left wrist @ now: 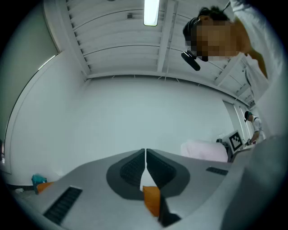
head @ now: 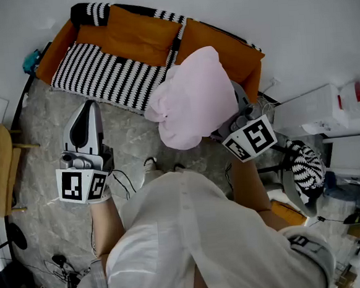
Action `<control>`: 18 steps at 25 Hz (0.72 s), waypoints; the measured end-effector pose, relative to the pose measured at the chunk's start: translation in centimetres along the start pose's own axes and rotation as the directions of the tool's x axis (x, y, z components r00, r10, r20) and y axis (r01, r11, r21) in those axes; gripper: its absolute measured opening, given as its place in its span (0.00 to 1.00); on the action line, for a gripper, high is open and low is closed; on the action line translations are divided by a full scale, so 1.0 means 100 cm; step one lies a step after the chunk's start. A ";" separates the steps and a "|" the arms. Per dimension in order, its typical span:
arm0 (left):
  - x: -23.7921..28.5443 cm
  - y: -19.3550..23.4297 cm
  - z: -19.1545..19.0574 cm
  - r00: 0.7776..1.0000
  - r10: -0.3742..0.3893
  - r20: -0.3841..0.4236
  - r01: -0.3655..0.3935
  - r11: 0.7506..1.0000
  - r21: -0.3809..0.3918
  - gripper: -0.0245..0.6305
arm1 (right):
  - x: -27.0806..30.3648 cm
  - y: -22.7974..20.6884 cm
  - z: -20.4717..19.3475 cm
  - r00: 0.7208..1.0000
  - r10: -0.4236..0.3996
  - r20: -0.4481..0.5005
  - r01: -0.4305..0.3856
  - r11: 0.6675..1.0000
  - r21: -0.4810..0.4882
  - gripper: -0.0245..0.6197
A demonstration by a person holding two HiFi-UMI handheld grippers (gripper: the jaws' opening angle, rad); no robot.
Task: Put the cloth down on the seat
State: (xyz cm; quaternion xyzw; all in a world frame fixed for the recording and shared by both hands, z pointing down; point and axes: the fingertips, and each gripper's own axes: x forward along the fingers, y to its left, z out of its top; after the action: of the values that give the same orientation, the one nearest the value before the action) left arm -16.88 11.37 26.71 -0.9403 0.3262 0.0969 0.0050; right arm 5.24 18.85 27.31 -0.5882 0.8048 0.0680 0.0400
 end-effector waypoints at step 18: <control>0.008 -0.090 -0.017 0.999 -0.005 -0.032 0.004 1.000 -0.028 0.07 | -0.076 -0.040 -0.003 0.999 0.037 -0.030 -0.036 0.999 0.030 0.13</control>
State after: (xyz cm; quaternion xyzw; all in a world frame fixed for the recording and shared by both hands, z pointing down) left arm -10.39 17.83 27.74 -0.9425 0.3225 0.0866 -0.0132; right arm 11.40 24.80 28.48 -0.5738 0.8169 0.0478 0.0352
